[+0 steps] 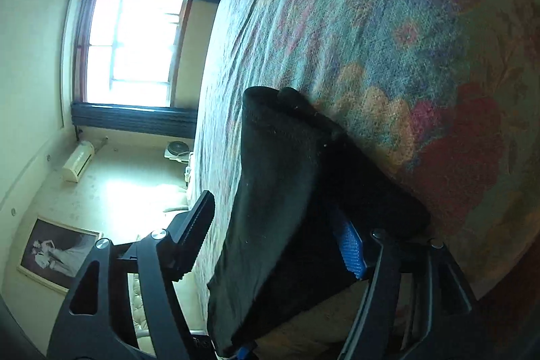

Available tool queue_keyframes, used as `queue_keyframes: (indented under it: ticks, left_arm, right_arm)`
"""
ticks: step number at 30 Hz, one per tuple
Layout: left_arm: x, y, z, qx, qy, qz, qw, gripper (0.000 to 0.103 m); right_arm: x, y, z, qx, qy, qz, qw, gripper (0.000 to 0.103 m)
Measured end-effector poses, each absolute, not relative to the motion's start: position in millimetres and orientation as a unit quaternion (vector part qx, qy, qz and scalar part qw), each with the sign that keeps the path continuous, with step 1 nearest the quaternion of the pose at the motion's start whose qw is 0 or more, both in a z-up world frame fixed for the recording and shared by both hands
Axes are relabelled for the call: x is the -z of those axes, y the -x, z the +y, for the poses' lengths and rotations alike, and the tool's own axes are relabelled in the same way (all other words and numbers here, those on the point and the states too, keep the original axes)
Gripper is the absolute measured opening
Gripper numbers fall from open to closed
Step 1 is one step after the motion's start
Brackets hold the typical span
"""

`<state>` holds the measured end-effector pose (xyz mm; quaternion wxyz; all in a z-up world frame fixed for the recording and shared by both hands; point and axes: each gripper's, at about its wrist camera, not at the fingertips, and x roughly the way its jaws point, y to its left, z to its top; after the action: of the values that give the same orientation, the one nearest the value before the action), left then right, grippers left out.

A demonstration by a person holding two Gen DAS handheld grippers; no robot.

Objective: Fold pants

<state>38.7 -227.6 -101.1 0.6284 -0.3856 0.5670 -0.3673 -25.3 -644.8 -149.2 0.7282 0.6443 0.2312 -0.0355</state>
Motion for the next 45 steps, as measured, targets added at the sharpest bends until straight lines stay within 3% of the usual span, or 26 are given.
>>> queue_keyframes:
  ticks: [9, 26, 29, 30, 31, 32, 35, 36, 40, 45]
  left_arm:
    - [91, -34, -223, 0.356, 0.479, 0.566, 0.569, 0.089]
    - [93, -49, -234, 0.332, 0.451, 0.530, 0.636, 0.089]
    - [96, -58, -229, 0.320, 0.466, 0.525, 0.637, 0.086]
    - [97, -60, -229, 0.316, 0.469, 0.528, 0.633, 0.085]
    - [98, -62, -229, 0.312, 0.469, 0.533, 0.631, 0.079]
    - [99, -65, -230, 0.307, 0.466, 0.539, 0.631, 0.076]
    - [109, -69, -227, 0.290, 0.467, 0.559, 0.621, 0.051]
    - [113, -70, -226, 0.287, 0.471, 0.565, 0.613, 0.040]
    - [134, -77, -220, 0.284, 0.490, 0.596, 0.569, 0.012]
    - [111, -73, -221, 0.301, 0.459, 0.576, 0.606, 0.009]
  right_arm:
    - [149, 33, -647, 0.023, -0.641, 0.233, 0.731, 0.068]
    - [161, 51, -648, 0.020, -0.651, 0.213, 0.729, 0.068]
    - [162, 52, -647, 0.029, -0.645, 0.212, 0.734, 0.066]
    - [162, 51, -646, 0.035, -0.638, 0.217, 0.738, 0.060]
    - [161, 51, -646, 0.046, -0.629, 0.223, 0.744, 0.056]
    - [160, 50, -645, 0.054, -0.621, 0.228, 0.748, 0.044]
    - [163, 50, -645, 0.077, -0.605, 0.243, 0.754, 0.014]
    - [165, 53, -646, 0.079, -0.609, 0.239, 0.752, 0.011]
    - [163, 56, -645, 0.079, -0.604, 0.231, 0.759, 0.008]
    - [139, 59, -644, 0.063, -0.594, 0.214, 0.772, 0.007]
